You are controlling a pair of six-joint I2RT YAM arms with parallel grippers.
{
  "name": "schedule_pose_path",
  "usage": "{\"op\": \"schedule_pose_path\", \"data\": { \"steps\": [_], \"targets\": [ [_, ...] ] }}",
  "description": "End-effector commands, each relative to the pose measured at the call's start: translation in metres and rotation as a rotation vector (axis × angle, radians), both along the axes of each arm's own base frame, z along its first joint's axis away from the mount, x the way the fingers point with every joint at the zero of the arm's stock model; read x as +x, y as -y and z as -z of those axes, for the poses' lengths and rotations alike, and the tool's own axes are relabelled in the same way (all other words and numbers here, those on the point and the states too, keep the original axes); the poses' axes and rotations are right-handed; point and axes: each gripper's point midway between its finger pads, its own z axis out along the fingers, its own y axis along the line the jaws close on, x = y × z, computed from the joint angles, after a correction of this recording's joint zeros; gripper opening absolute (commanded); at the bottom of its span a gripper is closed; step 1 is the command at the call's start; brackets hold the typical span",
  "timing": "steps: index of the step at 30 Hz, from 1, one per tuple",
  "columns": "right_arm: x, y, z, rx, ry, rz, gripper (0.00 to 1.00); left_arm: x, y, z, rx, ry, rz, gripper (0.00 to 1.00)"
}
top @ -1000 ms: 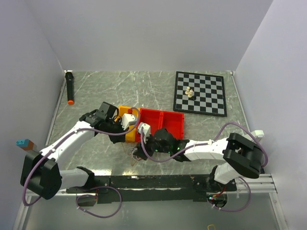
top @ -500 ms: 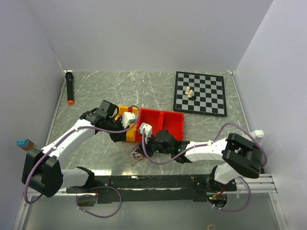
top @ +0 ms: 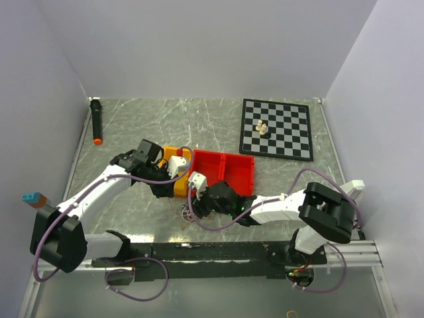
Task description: Untangle the cables
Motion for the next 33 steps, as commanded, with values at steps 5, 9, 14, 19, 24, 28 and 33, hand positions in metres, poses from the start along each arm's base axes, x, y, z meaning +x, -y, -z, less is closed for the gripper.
{"op": "schedule_pose_path", "data": {
  "steps": [5,9,14,19,24,28,33],
  "targets": [
    [0.006,-0.015,-0.010,0.004,0.049,-0.002,0.38,0.008,0.005,-0.017,-0.036,0.048,0.009,0.01],
    [0.010,-0.015,-0.011,0.009,0.050,0.023,0.16,0.007,0.004,-0.017,-0.034,0.048,0.005,0.01],
    [0.007,-0.004,-0.023,0.031,0.037,0.054,0.05,0.008,0.003,-0.018,-0.028,0.056,0.001,0.01],
    [-0.012,0.030,-0.053,0.108,0.006,0.091,0.04,0.011,0.002,-0.022,-0.026,0.070,-0.006,0.01],
    [-0.030,0.070,-0.086,0.209,-0.039,0.145,0.04,0.018,-0.003,-0.045,-0.026,0.112,-0.002,0.01],
    [-0.039,0.098,-0.103,0.264,-0.070,0.190,0.04,0.020,-0.008,-0.063,-0.020,0.142,0.017,0.01],
    [-0.047,0.125,-0.114,0.281,-0.095,0.230,0.04,0.018,-0.019,-0.069,0.012,0.142,0.028,0.01]
  ]
}}
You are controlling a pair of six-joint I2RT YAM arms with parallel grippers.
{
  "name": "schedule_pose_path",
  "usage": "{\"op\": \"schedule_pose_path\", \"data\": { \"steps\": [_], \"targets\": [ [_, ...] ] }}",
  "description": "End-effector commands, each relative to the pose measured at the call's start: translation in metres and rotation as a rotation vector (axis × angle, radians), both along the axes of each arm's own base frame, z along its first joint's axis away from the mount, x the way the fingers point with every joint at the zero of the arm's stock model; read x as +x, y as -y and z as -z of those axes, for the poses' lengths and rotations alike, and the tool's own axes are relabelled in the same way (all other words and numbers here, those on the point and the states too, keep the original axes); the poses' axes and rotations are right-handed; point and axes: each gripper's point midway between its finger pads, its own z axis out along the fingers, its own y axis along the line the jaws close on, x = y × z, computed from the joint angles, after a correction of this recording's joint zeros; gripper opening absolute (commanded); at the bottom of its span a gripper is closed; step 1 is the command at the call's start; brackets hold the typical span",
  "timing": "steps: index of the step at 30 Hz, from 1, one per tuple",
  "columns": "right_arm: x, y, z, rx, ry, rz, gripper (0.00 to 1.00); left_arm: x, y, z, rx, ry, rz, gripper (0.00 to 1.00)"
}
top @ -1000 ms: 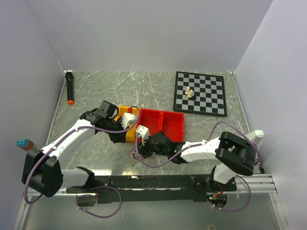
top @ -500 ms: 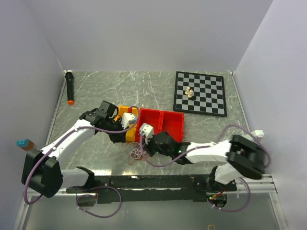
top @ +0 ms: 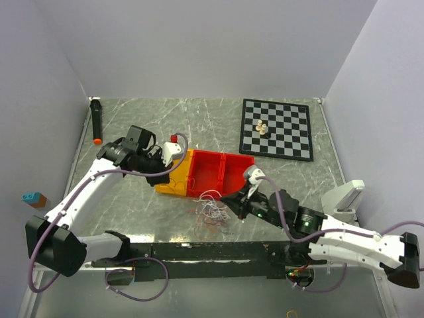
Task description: Untangle the cables
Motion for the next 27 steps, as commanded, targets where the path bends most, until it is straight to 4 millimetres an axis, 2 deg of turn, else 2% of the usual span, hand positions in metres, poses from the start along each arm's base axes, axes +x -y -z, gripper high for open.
{"op": "schedule_pose_path", "data": {
  "steps": [1,3,7,13,17,19,23,25,27],
  "targets": [
    [-0.010,0.024,0.012,-0.042,-0.081,0.036,0.04,-0.008,-0.015,-0.011,0.037,0.013,0.026,0.01],
    [-0.013,0.028,0.011,-0.051,-0.096,0.035,0.05,-0.008,-0.025,-0.015,0.056,0.025,0.020,0.01],
    [-0.013,0.037,0.025,-0.103,-0.157,0.075,0.05,0.002,-0.052,-0.025,0.092,0.067,-0.041,0.01],
    [0.004,0.067,0.047,-0.199,-0.232,0.283,0.01,0.026,-0.085,-0.068,0.073,0.179,-0.142,0.01],
    [0.011,0.087,0.048,-0.156,-0.258,0.401,0.00,0.036,-0.099,-0.098,0.055,0.246,-0.183,0.01],
    [0.012,0.098,0.050,-0.127,-0.273,0.448,0.00,0.041,-0.109,-0.106,0.053,0.267,-0.221,0.01],
    [0.005,0.099,0.058,-0.102,-0.299,0.429,0.00,0.046,-0.110,-0.128,0.000,0.309,-0.245,0.01],
    [0.003,0.099,0.063,-0.109,-0.315,0.424,0.00,0.049,-0.103,-0.151,-0.057,0.345,-0.248,0.01],
    [0.002,0.098,0.067,-0.125,-0.323,0.418,0.00,0.053,-0.098,-0.182,-0.111,0.415,-0.274,0.01]
  ]
}}
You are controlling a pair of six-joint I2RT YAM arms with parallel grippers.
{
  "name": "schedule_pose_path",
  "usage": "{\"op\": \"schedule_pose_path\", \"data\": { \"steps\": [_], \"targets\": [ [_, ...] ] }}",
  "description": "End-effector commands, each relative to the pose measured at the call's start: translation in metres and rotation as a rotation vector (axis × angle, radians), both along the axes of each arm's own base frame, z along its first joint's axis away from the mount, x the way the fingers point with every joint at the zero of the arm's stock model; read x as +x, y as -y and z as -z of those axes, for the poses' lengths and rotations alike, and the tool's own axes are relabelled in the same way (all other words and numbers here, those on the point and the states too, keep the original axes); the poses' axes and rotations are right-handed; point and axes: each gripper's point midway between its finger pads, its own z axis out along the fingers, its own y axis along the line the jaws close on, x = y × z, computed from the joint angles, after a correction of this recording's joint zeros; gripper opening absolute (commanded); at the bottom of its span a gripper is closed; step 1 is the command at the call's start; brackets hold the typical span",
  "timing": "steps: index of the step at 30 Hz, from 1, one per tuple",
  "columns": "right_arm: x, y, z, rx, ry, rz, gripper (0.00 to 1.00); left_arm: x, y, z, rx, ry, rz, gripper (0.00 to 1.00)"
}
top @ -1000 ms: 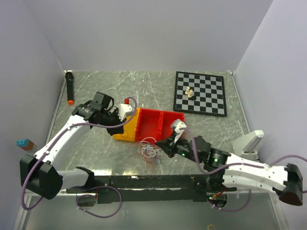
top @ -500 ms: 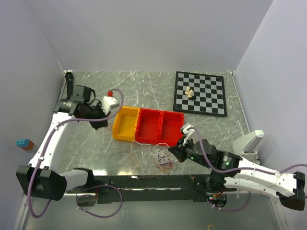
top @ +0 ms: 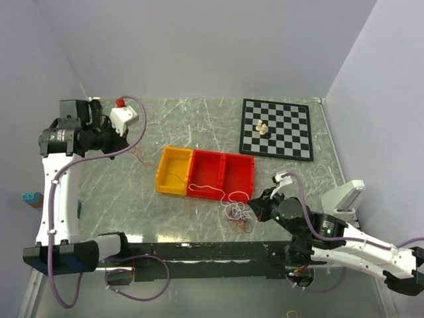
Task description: Untangle the cables
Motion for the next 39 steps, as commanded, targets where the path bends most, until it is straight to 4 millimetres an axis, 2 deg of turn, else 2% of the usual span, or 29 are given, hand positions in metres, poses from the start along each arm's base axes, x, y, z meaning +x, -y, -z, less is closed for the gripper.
{"op": "schedule_pose_path", "data": {
  "steps": [1,3,8,10,13,18,20,23,27,30,39],
  "targets": [
    [-0.003,0.003,0.017,-0.039,-0.049,0.018,0.00,0.006,0.019,-0.077,-0.133,0.202,0.013,0.01],
    [-0.003,0.002,0.020,-0.049,-0.058,0.016,0.00,0.011,0.019,-0.114,-0.176,0.329,-0.039,0.01],
    [-0.007,-0.007,0.029,-0.039,-0.070,-0.029,0.00,0.036,-0.003,-0.196,-0.311,0.541,-0.282,0.01],
    [-0.009,-0.011,0.035,-0.042,-0.079,-0.044,0.00,0.041,-0.010,-0.221,-0.360,0.607,-0.338,0.01],
    [-0.012,-0.015,0.043,-0.060,-0.096,-0.065,0.00,0.044,-0.012,-0.246,-0.426,0.641,-0.381,0.01],
    [-0.021,-0.022,0.065,-0.057,-0.150,-0.097,0.00,0.039,-0.030,-0.295,-0.590,0.732,-0.546,0.01],
    [-0.025,-0.027,0.068,-0.054,-0.155,-0.112,0.00,0.035,-0.010,-0.294,-0.622,0.676,-0.439,0.01],
    [-0.024,-0.033,0.062,-0.050,-0.133,-0.123,0.00,0.035,0.015,-0.270,-0.655,0.552,-0.315,0.05],
    [-0.023,-0.043,0.049,-0.036,-0.101,-0.153,0.00,0.043,0.022,-0.226,-0.639,0.443,-0.282,0.04],
    [-0.024,-0.053,0.041,-0.023,-0.083,-0.184,0.00,0.044,0.025,-0.203,-0.624,0.396,-0.260,0.03],
    [-0.023,-0.068,0.028,-0.018,-0.063,-0.216,0.00,0.038,0.044,-0.169,-0.628,0.306,-0.173,0.01]
  ]
}}
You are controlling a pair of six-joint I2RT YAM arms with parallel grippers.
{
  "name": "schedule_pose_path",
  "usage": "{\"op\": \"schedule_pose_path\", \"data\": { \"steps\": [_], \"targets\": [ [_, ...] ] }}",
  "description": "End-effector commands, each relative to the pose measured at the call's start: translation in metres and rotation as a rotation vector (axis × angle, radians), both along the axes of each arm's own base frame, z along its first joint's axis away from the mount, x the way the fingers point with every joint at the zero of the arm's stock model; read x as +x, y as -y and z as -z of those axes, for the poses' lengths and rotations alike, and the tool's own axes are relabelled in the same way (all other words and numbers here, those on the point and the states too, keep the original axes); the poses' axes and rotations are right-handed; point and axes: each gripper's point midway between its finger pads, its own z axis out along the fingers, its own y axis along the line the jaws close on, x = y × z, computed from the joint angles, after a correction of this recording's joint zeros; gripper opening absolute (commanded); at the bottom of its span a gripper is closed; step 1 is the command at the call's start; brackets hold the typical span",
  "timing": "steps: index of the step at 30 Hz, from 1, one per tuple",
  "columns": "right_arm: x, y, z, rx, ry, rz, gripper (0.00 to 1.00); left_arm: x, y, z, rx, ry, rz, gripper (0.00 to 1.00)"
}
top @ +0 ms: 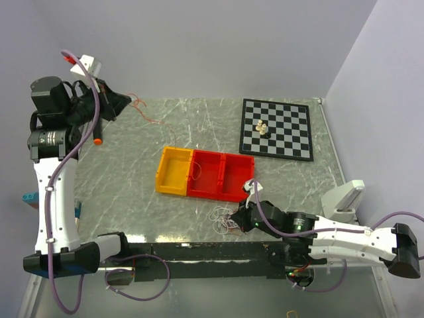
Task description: Untangle the cables
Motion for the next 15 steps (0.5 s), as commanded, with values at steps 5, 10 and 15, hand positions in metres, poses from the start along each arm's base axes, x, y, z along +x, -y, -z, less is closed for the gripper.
{"op": "schedule_pose_path", "data": {
  "steps": [5,10,15],
  "targets": [
    [0.005,-0.020,-0.040,0.103,0.055,-0.017,0.00,-0.011,0.018,0.013,0.033,0.031,0.096,0.01],
    [0.006,-0.021,-0.042,0.103,0.059,-0.016,0.00,-0.002,0.023,0.048,0.045,-0.033,0.110,0.01],
    [0.006,-0.021,-0.043,0.102,0.060,-0.017,0.00,-0.002,0.029,0.053,0.045,-0.044,0.132,0.01]
  ]
}}
